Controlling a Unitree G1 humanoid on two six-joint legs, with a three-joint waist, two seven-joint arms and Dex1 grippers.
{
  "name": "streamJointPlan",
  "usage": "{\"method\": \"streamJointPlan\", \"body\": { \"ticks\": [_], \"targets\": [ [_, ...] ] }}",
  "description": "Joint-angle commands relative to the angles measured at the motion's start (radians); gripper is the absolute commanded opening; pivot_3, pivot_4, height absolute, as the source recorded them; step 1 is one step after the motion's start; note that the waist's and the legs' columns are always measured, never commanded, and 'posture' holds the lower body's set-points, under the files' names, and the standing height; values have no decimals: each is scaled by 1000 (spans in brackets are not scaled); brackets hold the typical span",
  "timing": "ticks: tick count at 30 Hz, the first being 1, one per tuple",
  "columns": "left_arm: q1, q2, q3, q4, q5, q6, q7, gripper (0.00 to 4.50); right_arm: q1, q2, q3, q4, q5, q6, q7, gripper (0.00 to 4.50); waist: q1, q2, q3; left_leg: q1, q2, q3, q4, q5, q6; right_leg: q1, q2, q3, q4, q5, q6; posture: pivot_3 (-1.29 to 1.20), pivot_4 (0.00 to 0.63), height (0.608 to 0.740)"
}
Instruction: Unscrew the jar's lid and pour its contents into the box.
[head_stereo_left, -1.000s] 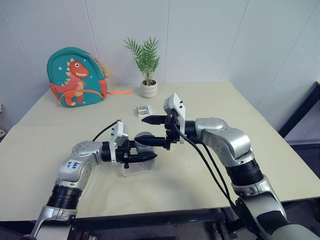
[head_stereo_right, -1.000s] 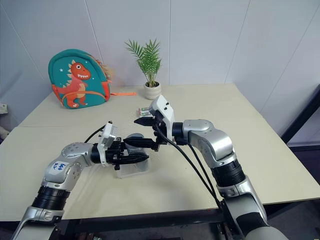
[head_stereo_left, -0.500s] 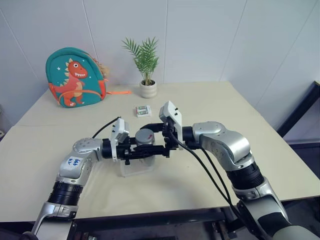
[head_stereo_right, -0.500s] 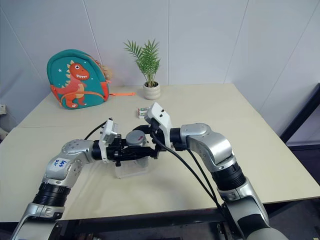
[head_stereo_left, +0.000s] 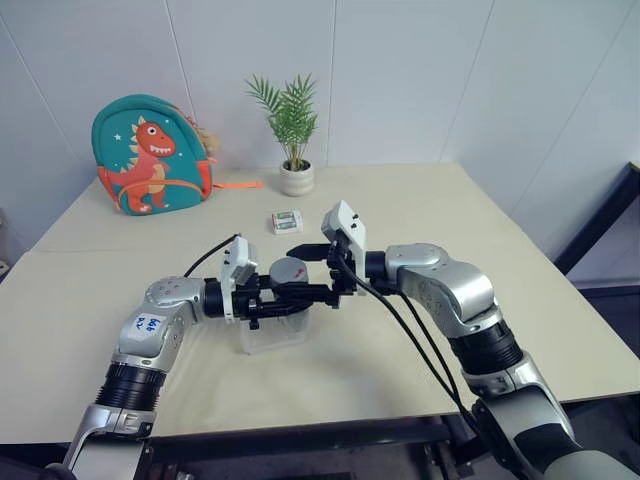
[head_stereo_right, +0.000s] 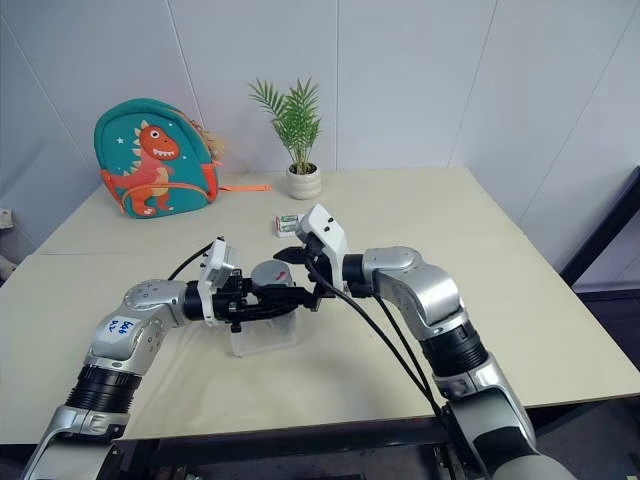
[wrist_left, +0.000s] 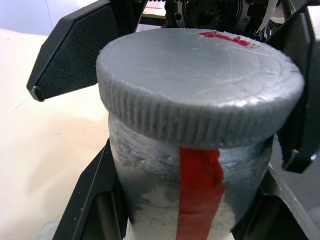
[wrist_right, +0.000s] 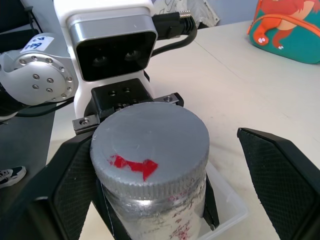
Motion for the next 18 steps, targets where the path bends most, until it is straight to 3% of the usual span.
{"method": "streamJointPlan", "body": {
  "ticks": [1, 18],
  "targets": [
    [-11, 4, 14, -33, -17, -16, -19, 2010, -41, -23, -82, 31, 5, -26, -11, 4471, 0, 0, 0, 0, 0, 0, 0, 0, 0, 0, 0, 0, 0, 0, 0, 0, 150, 740],
    [4, -2, 22, -39, -15, -14, -20, 2010, -9, -169, -170, 74, 74, -19, 95, 4471, 0, 0, 0, 0, 0, 0, 0, 0, 0, 0, 0, 0, -1, 0, 0, 0, 150, 740]
  ]
}}
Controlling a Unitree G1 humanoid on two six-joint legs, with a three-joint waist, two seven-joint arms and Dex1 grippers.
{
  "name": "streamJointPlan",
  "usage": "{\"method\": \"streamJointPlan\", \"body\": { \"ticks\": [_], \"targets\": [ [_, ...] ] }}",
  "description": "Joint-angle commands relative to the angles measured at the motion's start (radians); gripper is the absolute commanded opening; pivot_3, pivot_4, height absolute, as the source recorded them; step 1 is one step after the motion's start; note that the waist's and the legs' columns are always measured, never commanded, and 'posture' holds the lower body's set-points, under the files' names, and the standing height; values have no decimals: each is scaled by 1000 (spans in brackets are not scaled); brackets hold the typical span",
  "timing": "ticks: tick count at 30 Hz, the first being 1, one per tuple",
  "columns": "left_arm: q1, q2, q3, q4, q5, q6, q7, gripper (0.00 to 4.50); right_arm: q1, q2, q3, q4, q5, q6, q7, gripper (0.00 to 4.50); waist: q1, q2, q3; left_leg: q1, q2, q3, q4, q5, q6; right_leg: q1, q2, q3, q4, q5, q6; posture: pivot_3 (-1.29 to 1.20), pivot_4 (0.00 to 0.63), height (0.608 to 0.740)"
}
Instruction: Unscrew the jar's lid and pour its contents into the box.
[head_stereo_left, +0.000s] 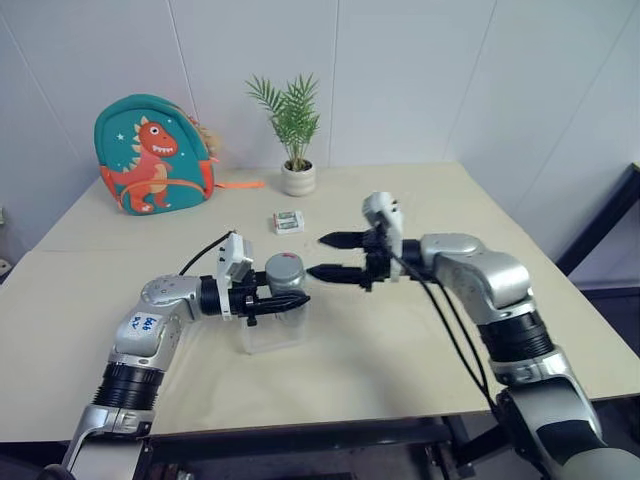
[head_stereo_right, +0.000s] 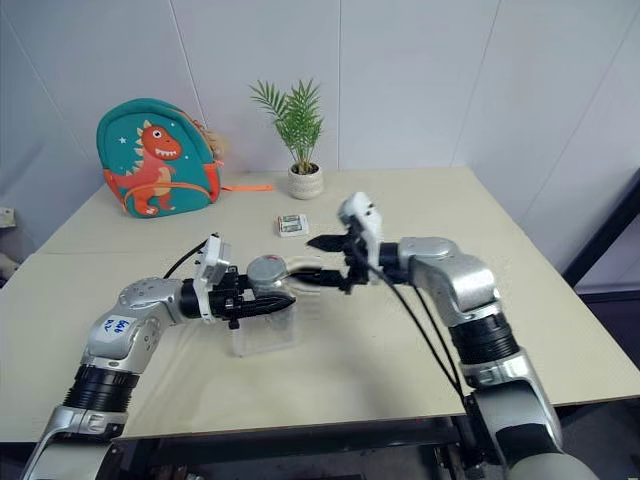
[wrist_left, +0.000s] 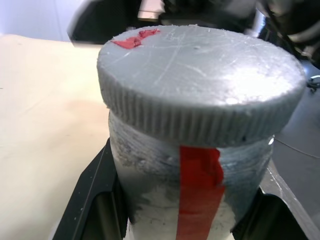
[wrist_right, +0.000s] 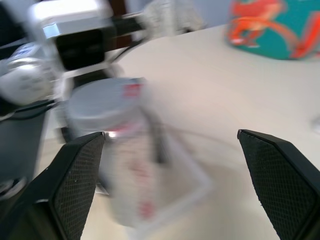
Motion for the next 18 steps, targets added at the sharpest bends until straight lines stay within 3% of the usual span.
{"method": "streamJointPlan", "body": {
  "ticks": [1, 7, 18],
  "targets": [
    [0, -2, 5, -36, -14, -13, -8, 2010, -2, -25, -37, -8, 14, -17, 29, 4471, -5, 0, 0, 0, 0, 0, 0, 0, 0, 0, 0, 0, 0, 0, 0, 0, 150, 740],
    [-3, -1, 6, -27, -11, -15, -10, 2010, 12, -33, -42, -56, 46, -5, 78, 4471, -3, 0, 0, 0, 0, 0, 0, 0, 0, 0, 0, 0, 0, 0, 0, 0, 150, 740],
    [-4, -5, -3, -25, -10, -11, -10, 2010, 19, 136, 45, -189, 40, 59, -69, 4471, -1, 0, 0, 0, 0, 0, 0, 0, 0, 0, 0, 0, 2, 0, 0, 0, 150, 740]
  ]
}}
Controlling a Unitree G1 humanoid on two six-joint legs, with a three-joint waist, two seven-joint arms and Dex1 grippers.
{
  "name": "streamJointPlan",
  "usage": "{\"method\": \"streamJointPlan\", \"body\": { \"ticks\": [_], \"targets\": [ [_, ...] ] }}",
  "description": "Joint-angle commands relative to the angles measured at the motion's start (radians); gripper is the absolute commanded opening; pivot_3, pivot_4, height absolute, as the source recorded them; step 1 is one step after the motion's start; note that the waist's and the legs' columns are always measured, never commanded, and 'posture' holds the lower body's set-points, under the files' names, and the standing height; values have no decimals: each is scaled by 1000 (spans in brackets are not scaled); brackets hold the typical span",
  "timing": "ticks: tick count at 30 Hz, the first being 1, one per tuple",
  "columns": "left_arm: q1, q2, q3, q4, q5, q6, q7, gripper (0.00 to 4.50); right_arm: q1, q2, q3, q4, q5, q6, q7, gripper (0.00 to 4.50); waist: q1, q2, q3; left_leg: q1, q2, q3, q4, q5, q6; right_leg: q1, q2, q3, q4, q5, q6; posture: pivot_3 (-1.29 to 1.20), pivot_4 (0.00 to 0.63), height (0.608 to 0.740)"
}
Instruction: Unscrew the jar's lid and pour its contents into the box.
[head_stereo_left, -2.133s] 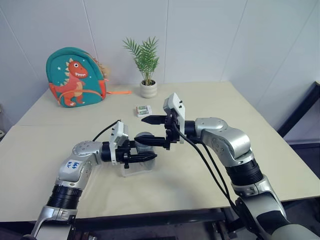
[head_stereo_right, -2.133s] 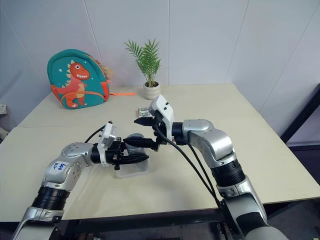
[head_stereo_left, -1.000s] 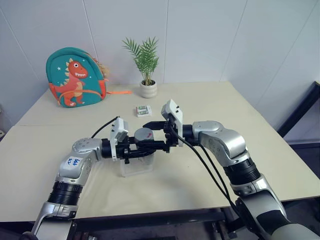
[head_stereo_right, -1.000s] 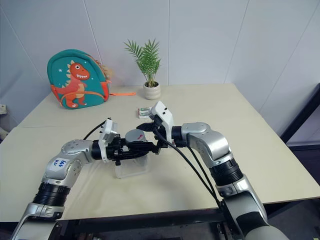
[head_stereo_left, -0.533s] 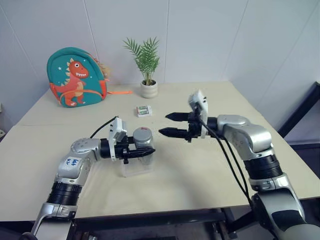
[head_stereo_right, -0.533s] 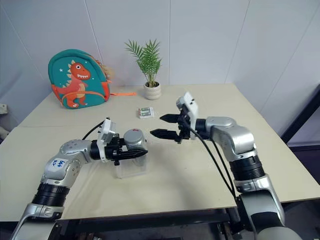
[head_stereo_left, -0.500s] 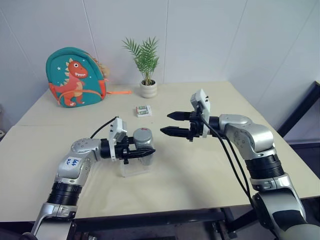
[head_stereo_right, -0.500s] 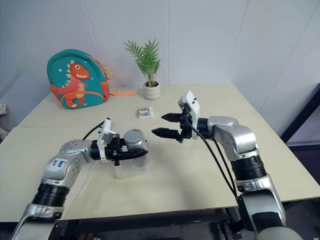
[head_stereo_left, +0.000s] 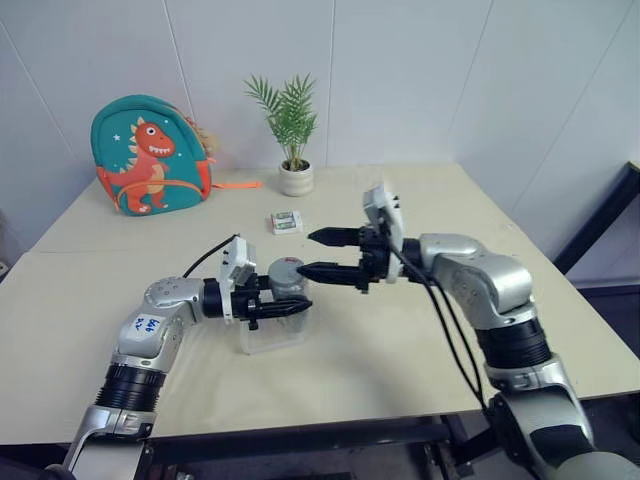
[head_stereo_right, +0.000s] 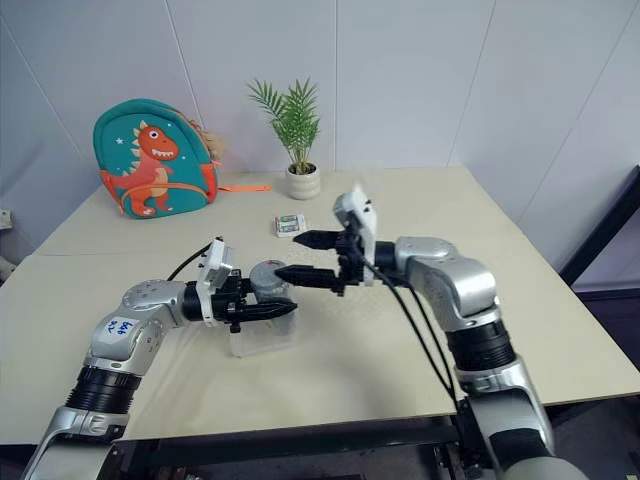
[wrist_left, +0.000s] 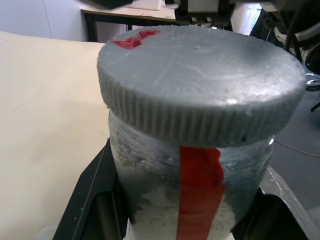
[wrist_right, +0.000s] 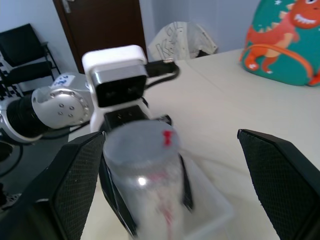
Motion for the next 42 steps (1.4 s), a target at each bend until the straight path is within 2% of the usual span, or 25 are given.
{"method": "streamJointPlan", "body": {
  "ticks": [1, 14, 28, 42],
  "targets": [
    [-5, -3, 7, -24, -11, -11, -2, 2010, -11, 15, 13, -46, -5, 6, -29, 4471, 1, 0, 0, 0, 0, 0, 0, 0, 0, 0, 0, 0, 0, 0, 0, 0, 150, 740],
    [-7, -9, 10, -22, -10, -11, -1, 2010, -59, 54, 56, 25, -81, -28, -72, 4471, -1, 0, 0, 0, 0, 0, 0, 0, 0, 0, 0, 0, 1, 0, 0, 0, 150, 740],
    [-9, -4, 11, -16, -10, -14, -1, 2010, -34, -33, 10, 31, -66, -42, -11, 4471, 0, 0, 0, 0, 0, 0, 0, 0, 0, 0, 0, 0, 0, 0, 0, 0, 150, 740],
    [-9, -2, 9, -20, -10, -14, -3, 2010, -19, -72, -5, 43, -27, -38, 23, 4471, 0, 0, 0, 0, 0, 0, 0, 0, 0, 0, 0, 0, 0, 0, 0, 0, 150, 740]
  ]
}}
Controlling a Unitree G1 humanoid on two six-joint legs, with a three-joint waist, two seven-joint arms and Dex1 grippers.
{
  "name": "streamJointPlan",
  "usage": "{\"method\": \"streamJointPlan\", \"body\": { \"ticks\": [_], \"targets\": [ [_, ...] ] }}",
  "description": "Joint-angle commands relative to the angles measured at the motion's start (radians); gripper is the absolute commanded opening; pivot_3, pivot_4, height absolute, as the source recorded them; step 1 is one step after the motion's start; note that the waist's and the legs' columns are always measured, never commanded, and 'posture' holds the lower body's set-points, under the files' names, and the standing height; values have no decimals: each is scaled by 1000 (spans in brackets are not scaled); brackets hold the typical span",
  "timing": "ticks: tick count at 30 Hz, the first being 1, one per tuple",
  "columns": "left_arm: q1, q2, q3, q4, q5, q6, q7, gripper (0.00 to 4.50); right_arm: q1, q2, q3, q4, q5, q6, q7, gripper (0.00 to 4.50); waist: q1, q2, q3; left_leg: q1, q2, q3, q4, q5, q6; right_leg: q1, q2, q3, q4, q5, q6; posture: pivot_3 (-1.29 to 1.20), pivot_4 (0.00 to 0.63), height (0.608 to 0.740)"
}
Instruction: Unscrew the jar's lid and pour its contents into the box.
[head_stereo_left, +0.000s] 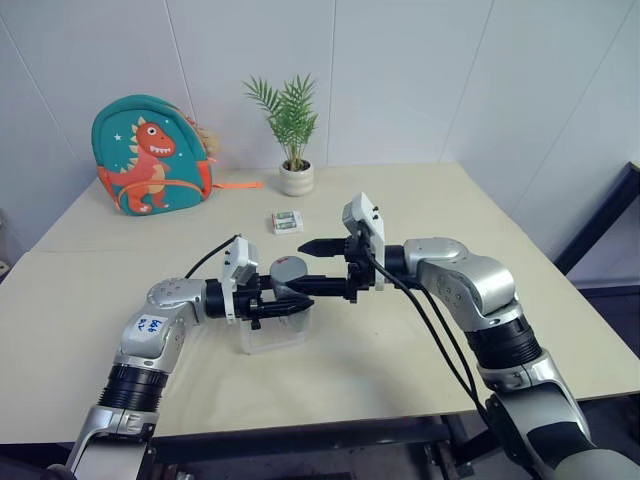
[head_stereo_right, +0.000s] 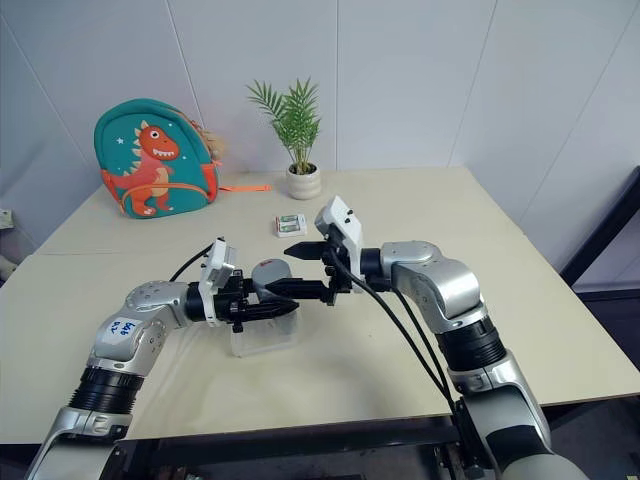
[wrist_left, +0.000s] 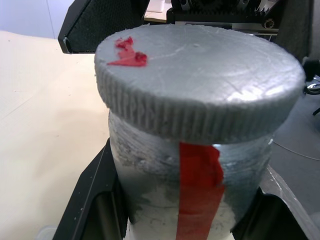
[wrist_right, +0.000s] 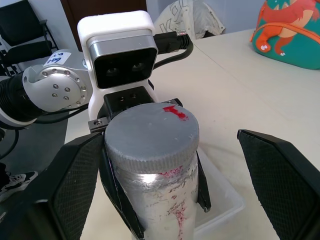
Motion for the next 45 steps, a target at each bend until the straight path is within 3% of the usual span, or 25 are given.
{"method": "streamJointPlan", "body": {
  "ticks": [1, 29, 38, 45],
  "targets": [
    [-8, 11, 10, -27, -10, -14, -17, 2010, 1, -25, -57, 1, 4, -11, -5, 4471, 0, 0, 0, 0, 0, 0, 0, 0, 0, 0, 0, 0, 0, 0, 0, 0, 150, 740],
    [-7, 12, 13, -26, -11, -14, -17, 2010, 9, -45, -82, 53, -2, -14, 23, 4471, 0, 0, 0, 0, 0, 0, 0, 0, 0, 0, 0, 0, 0, 0, 0, 0, 150, 740],
    [-9, 14, 14, -22, -8, -13, -16, 2010, 8, -69, -89, 15, 53, 3, 113, 4471, 0, 0, 0, 0, 0, 0, 0, 0, 0, 0, 0, 0, 0, 0, 0, 0, 150, 740],
    [-10, 12, 11, -20, -6, -14, -15, 2010, -18, -19, -48, -4, 53, 10, 113, 4471, -1, 0, 0, 0, 0, 0, 0, 0, 0, 0, 0, 0, 0, 0, 0, 0, 150, 740]
  ]
}}
